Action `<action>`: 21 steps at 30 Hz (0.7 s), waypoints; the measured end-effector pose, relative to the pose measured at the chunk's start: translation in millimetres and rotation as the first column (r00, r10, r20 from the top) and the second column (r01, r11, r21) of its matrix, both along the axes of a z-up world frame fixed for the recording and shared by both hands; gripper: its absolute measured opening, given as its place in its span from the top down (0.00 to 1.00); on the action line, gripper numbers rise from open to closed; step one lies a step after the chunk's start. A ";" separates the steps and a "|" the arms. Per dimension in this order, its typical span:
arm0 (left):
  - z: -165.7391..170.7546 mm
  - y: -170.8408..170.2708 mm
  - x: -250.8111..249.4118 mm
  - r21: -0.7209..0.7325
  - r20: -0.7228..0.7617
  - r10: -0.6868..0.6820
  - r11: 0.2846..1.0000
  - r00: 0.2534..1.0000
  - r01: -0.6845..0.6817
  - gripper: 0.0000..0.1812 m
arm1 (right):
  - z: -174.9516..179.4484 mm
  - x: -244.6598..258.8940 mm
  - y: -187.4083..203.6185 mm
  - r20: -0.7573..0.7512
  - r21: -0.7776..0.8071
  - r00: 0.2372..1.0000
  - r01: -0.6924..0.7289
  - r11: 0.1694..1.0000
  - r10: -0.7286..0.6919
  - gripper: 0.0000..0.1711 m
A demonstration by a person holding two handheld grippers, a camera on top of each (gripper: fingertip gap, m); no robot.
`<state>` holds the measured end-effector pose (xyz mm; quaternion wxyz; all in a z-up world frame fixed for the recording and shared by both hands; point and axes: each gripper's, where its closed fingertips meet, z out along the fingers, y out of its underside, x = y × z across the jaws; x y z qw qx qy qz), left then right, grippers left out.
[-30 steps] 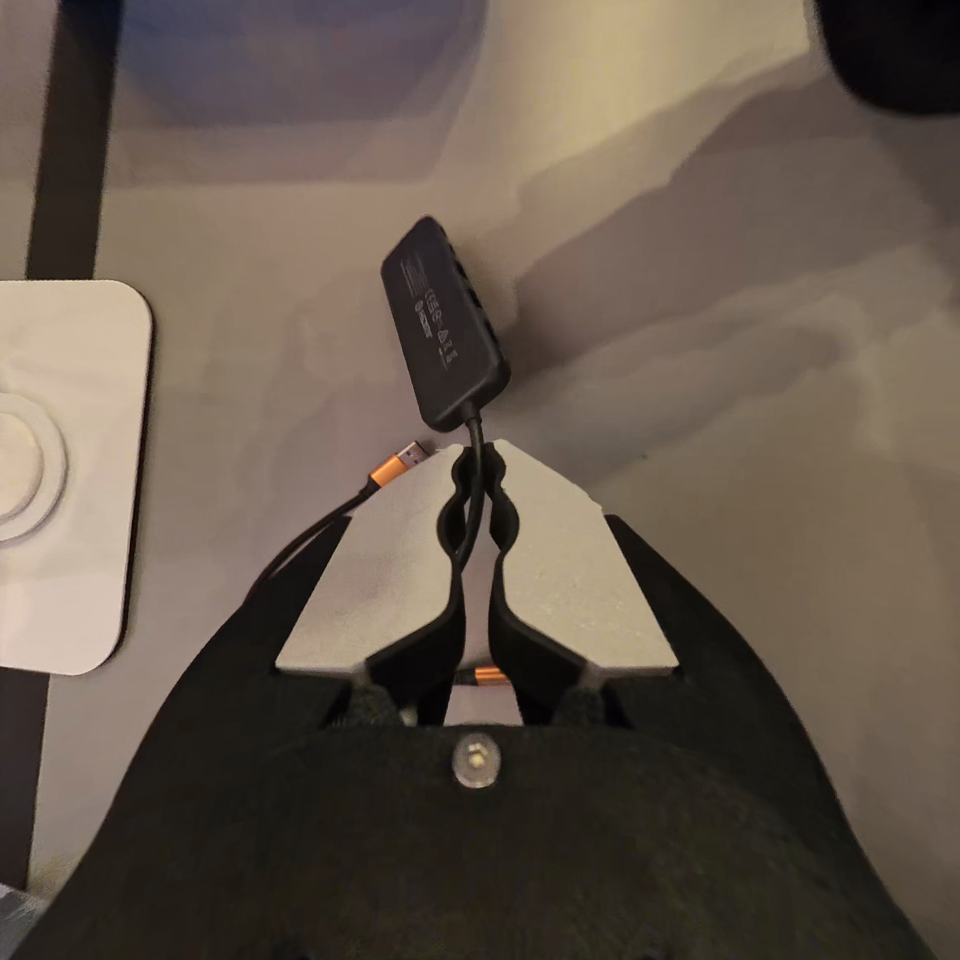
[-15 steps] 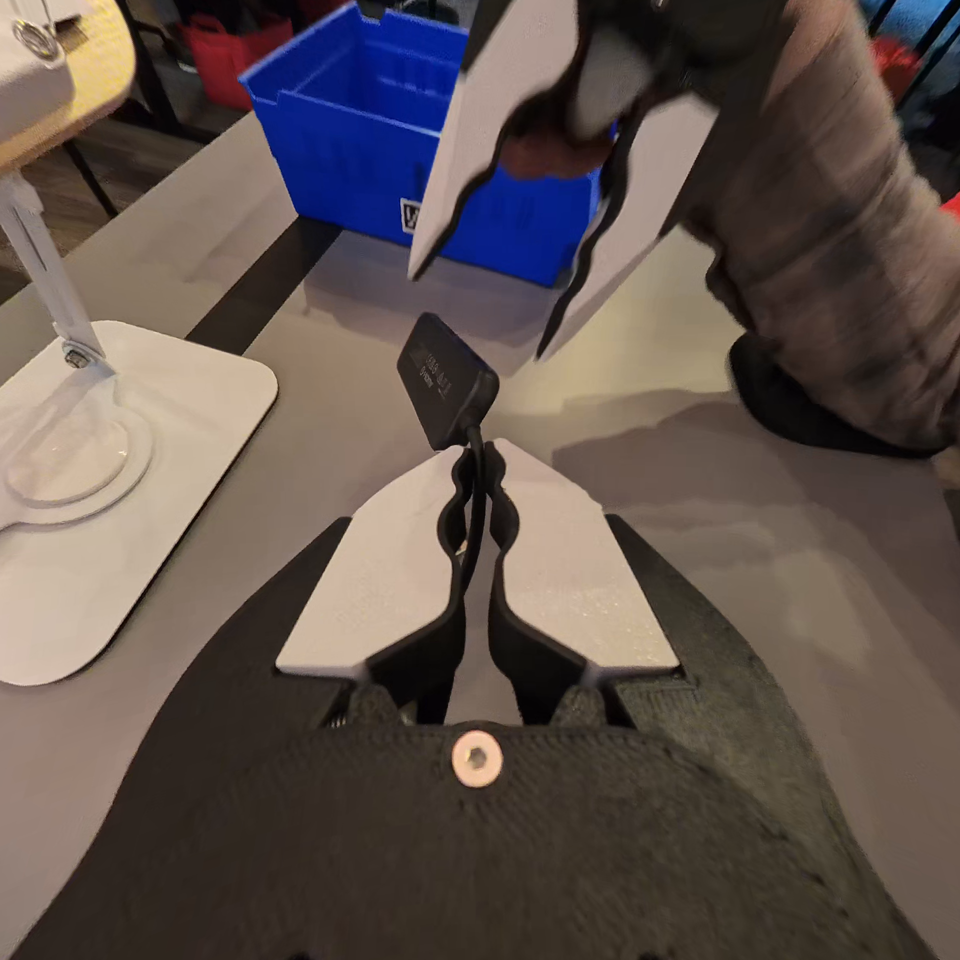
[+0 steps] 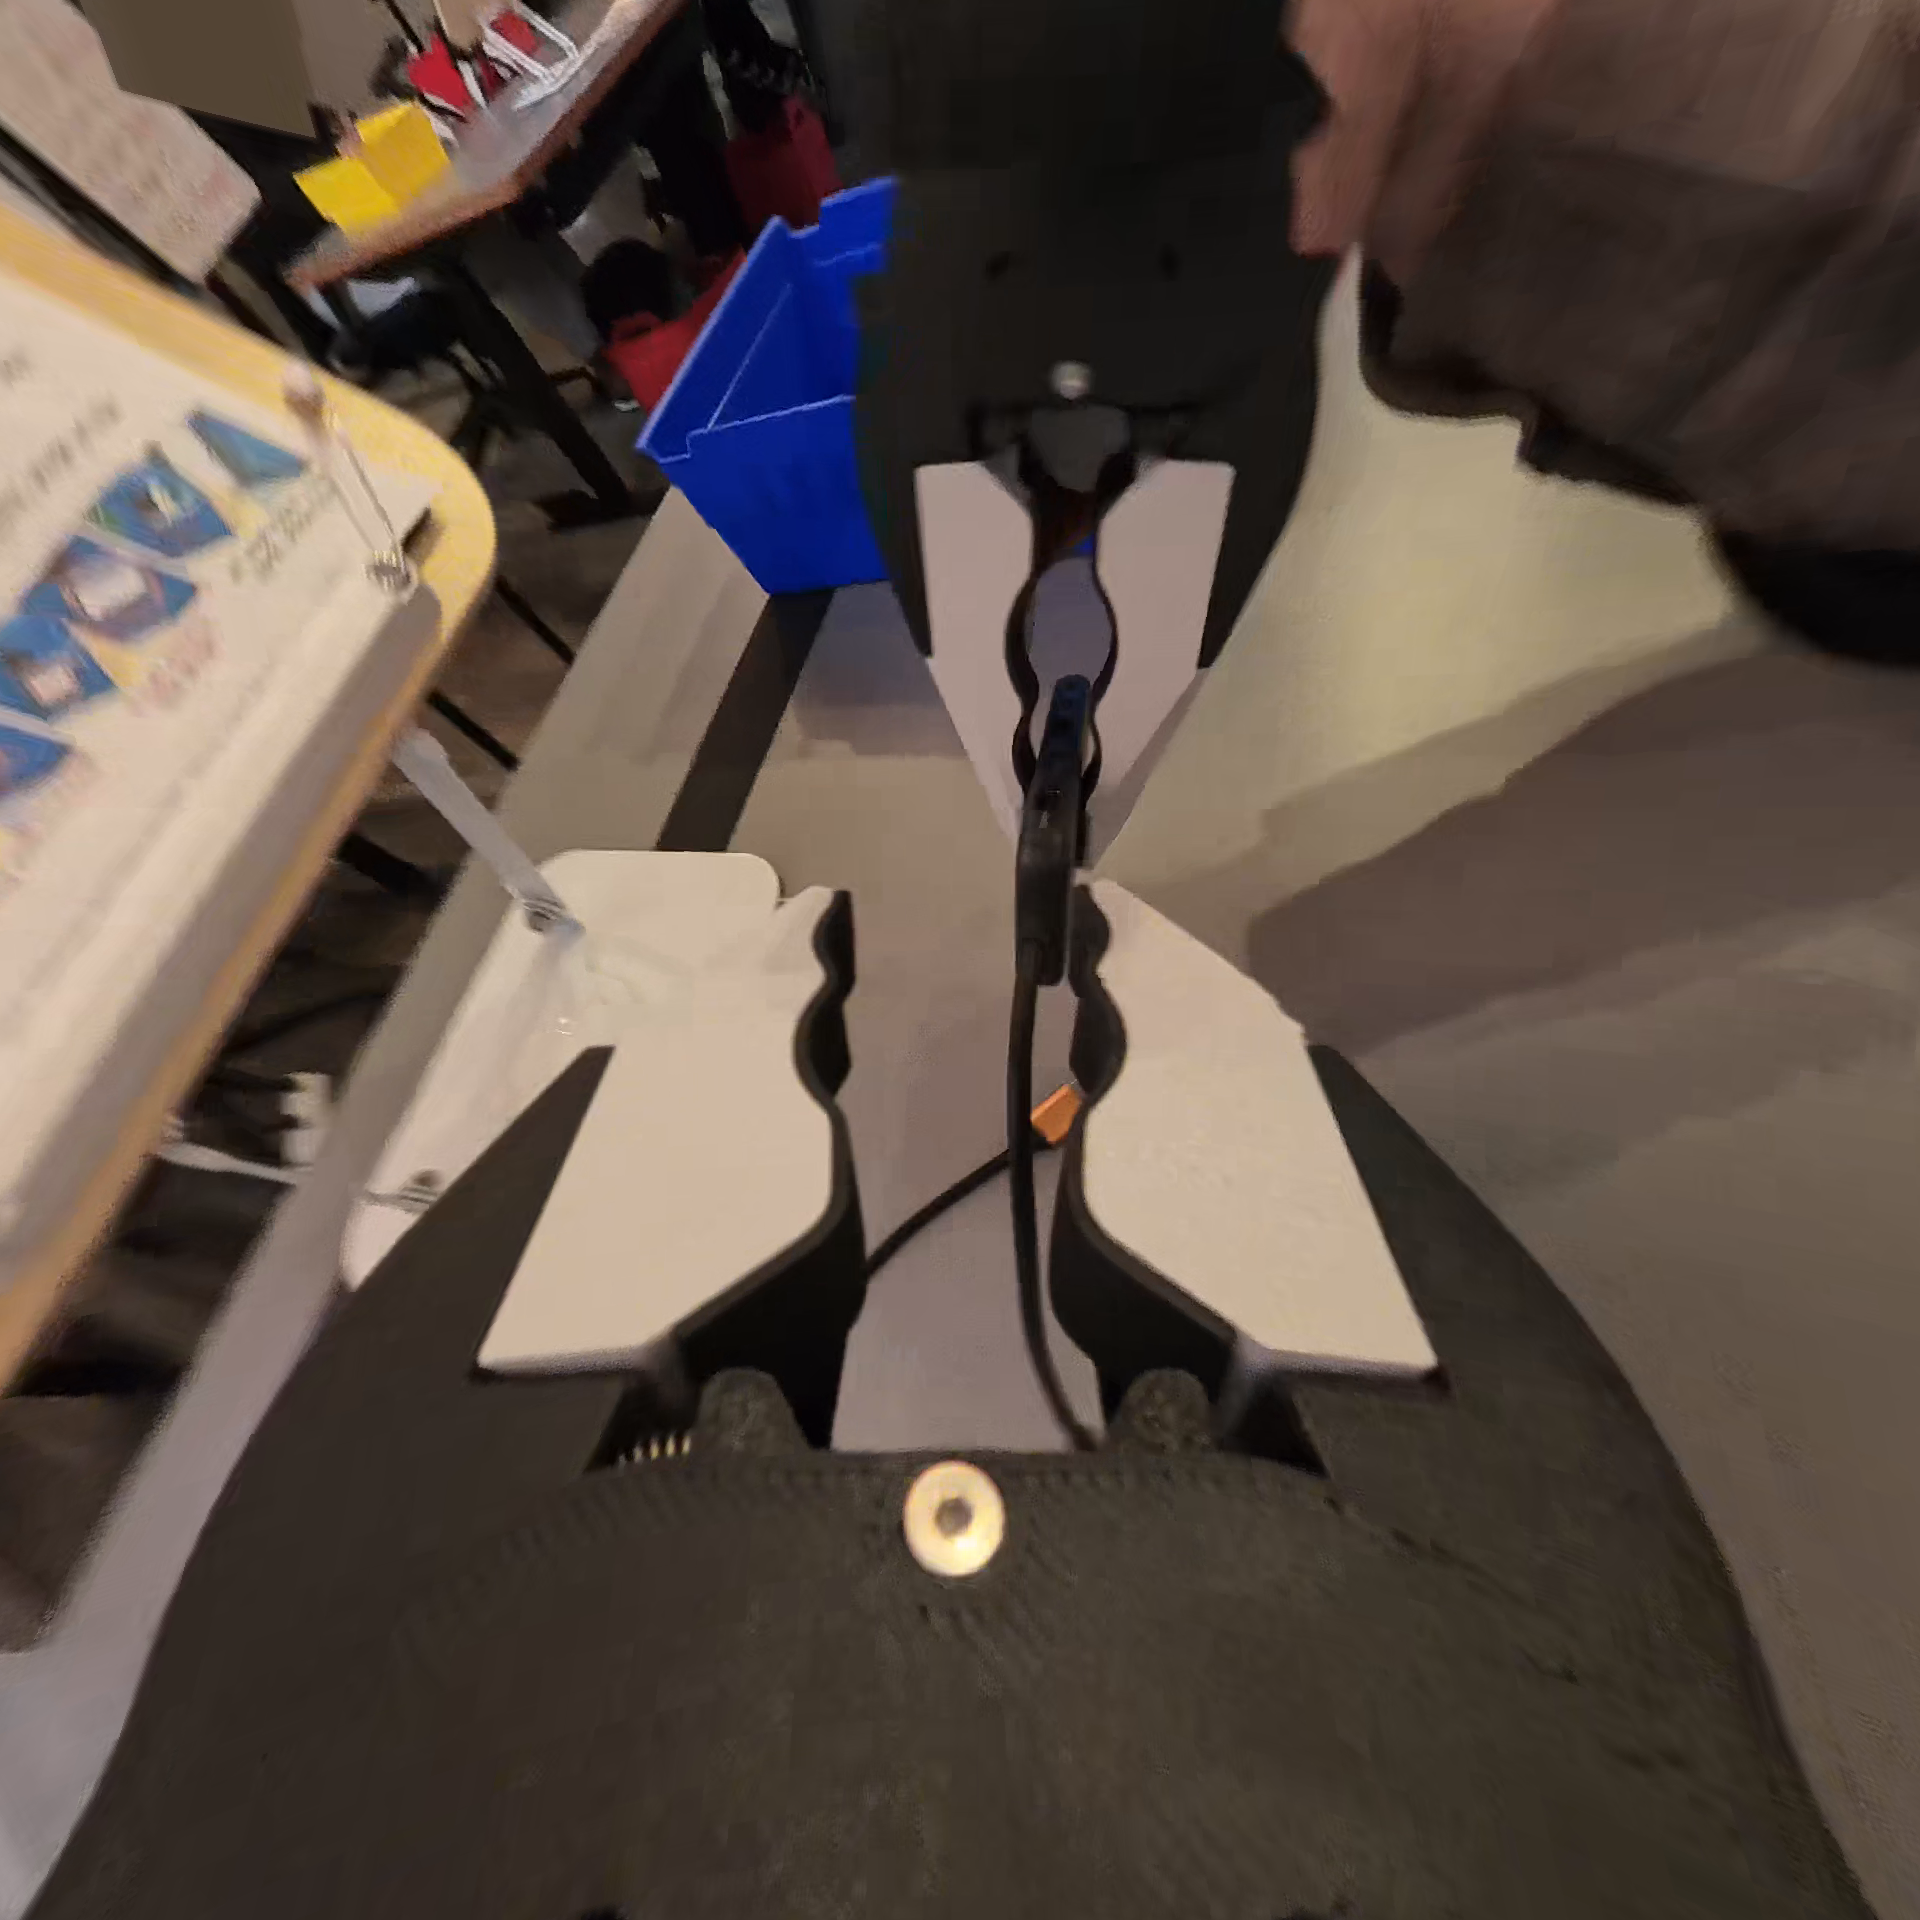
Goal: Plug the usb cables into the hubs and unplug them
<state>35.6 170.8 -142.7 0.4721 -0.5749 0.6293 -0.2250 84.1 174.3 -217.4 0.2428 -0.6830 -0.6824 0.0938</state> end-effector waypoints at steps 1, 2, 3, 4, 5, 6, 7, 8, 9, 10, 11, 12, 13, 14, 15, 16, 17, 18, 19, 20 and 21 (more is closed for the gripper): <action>-2.3 -5.0 2.2 0.075 -0.051 -0.005 0.997 0.999 0.009 0.74 | -2.2 -0.7 -4.7 -0.008 -0.043 1.000 -0.002 0.999 0.001 0.95; -5.9 -10.3 5.2 0.144 -0.102 -0.009 0.989 0.995 0.024 0.71 | -3.9 -1.5 -9.3 -0.016 -0.086 1.000 -0.005 0.996 0.003 0.95; -10.5 -15.5 8.5 0.221 -0.153 -0.015 0.974 0.988 0.049 0.68 | -4.2 -2.9 -13.0 -0.033 -0.121 0.999 -0.009 0.993 0.005 0.95; -13.4 -17.7 11.9 0.319 -0.194 -0.005 0.945 0.981 0.068 0.67 | -3.6 -5.0 -16.2 -0.058 -0.157 0.998 -0.014 0.988 0.005 0.95; -16.2 -17.0 14.0 0.427 -0.240 0.022 0.900 0.970 0.085 0.66 | -3.0 -6.5 -20.1 -0.087 -0.199 0.996 -0.022 0.980 0.004 0.95; -18.7 -14.7 15.1 0.528 -0.286 0.062 0.843 0.956 0.104 0.64 | -3.0 -6.9 -23.9 -0.114 -0.239 0.993 -0.034 0.970 0.007 0.95; -21.0 -11.9 15.8 0.612 -0.324 0.102 0.781 0.940 0.126 0.63 | -2.9 -6.8 -26.9 -0.140 -0.273 0.990 -0.046 0.961 0.007 0.95; -24.0 -10.3 17.7 0.674 -0.354 0.134 0.723 0.925 0.153 0.63 | -2.6 -7.0 -30.0 -0.166 -0.312 0.986 -0.056 0.948 0.004 0.95; -26.9 -8.5 20.9 0.727 -0.374 0.166 0.663 0.913 0.177 0.62 | -2.0 -7.4 -32.5 -0.187 -0.346 0.982 -0.065 0.936 -0.001 0.95; -34.1 -7.5 23.6 0.757 -0.409 0.191 0.617 0.892 0.214 0.61 | -2.2 -7.5 -33.9 -0.199 -0.366 0.980 -0.071 0.928 -0.003 0.95; -42.0 -5.2 25.6 0.776 -0.439 0.224 0.582 0.870 0.242 0.58 | -3.1 -7.5 -35.6 -0.202 -0.383 0.979 -0.076 0.921 -0.003 0.95; -48.4 -1.8 27.4 0.796 -0.455 0.260 0.548 0.852 0.258 0.59 | -4.8 -6.9 -37.6 -0.198 -0.400 0.980 -0.079 0.913 -0.002 0.95; -54.5 1.0 28.6 0.808 -0.469 0.287 0.521 0.836 0.275 0.60 | -6.9 -6.1 -39.3 -0.186 -0.411 0.983 -0.077 0.908 -0.001 0.95; -57.3 3.3 30.2 0.824 -0.466 0.308 0.493 0.829 0.280 0.62 | -8.9 -5.5 -40.5 -0.172 -0.419 0.985 -0.073 0.905 0.000 0.95; -57.7 4.5 32.3 0.838 -0.455 0.324 0.471 0.830 0.275 0.65 | -11.1 -5.7 -42.2 -0.159 -0.428 0.987 -0.071 0.901 0.002 0.95; -60.0 3.9 34.2 0.838 -0.454 0.324 0.471 0.830 0.275 0.67 | -13.5 -6.0 -44.3 -0.145 -0.439 0.989 -0.070 0.896 0.007 0.95; -61.5 3.4 35.4 0.839 -0.455 0.324 0.468 0.830 0.277 0.71 | -16.3 -6.3 -46.0 -0.128 -0.448 0.992 -0.069 0.892 0.012 0.95; -62.6 4.2 35.8 0.844 -0.453 0.331 0.460 0.828 0.277 0.72 | -18.4 -7.0 -46.6 -0.116 -0.450 0.993 -0.067 0.891 0.016 0.95; -64.7 6.3 34.9 0.845 -0.456 0.345 0.456 0.821 0.277 0.72 | -20.4 -7.0 -45.9 -0.103 -0.448 0.995 -0.060 0.892 0.015 0.95; -66.5 7.4 34.6 0.845 -0.457 0.348 0.459 0.819 0.276 0.72 | -21.9 -6.7 -45.2 -0.093 -0.449 0.996 -0.051 0.892 0.010 0.95; -67.8 7.9 34.8 0.842 -0.455 0.346 0.468 0.820 0.270 0.72 | -22.7 -6.5 -44.0 -0.088 -0.444 0.996 -0.047 0.895 0.008 0.95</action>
